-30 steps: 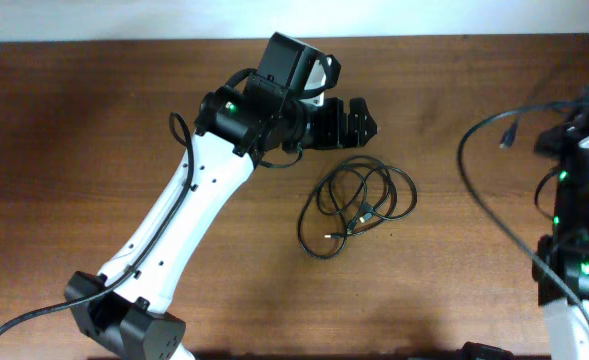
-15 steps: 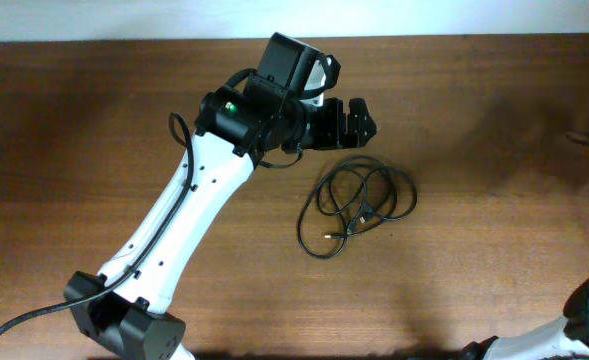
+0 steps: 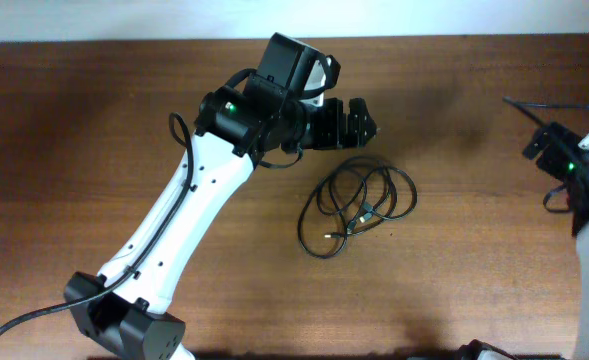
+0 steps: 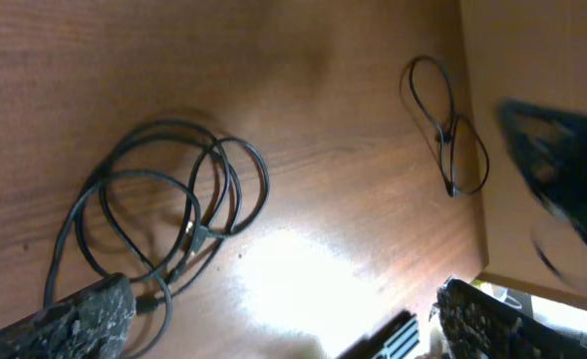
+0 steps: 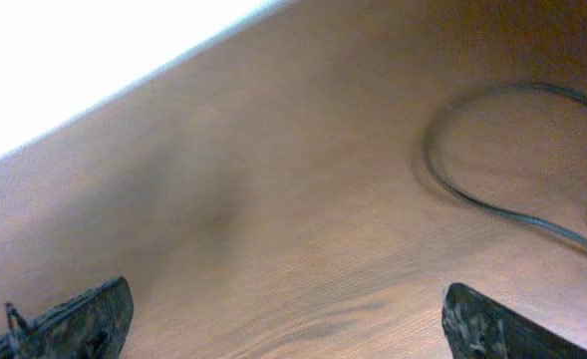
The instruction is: Untangle cables
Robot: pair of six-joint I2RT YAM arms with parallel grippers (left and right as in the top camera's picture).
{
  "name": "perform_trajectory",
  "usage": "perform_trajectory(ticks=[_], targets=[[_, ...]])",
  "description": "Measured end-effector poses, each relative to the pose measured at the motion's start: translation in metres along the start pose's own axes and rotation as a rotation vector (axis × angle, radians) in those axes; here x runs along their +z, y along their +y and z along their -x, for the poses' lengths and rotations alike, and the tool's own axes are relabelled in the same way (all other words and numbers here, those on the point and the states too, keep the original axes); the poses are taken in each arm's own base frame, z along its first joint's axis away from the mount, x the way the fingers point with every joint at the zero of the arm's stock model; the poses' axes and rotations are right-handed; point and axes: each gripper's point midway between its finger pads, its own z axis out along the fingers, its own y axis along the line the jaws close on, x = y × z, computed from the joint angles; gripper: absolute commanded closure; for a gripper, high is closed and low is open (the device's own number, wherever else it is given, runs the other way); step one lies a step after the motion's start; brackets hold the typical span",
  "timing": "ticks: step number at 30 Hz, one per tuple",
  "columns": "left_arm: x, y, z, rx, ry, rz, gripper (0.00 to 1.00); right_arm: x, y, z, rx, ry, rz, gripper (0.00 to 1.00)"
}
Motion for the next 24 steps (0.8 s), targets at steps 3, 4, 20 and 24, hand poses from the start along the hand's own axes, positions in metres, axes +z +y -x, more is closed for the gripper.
perform_trajectory(ticks=[3, 4, 20, 24], targets=[[0.0, 0.0, 0.0, 0.001, -0.002, -0.001, 0.01, -0.095, 0.072, -0.002, -0.071, -0.083, 0.3, 0.02], [0.0, 0.0, 0.0, 0.0, 0.001, 0.001, 0.01, -0.114, 0.085, -0.017, -0.08, -0.051, 0.367, 0.02], [0.0, 0.0, 0.0, 0.0, 0.0, 0.001, 0.01, -0.148, 0.1, -0.125, 0.108, 0.44, 0.501, 0.02], [0.0, 0.0, 0.0, 0.0, 0.0, 0.001, 0.01, -0.149, 0.1, -0.125, 0.108, 0.442, 0.501, 0.02]])
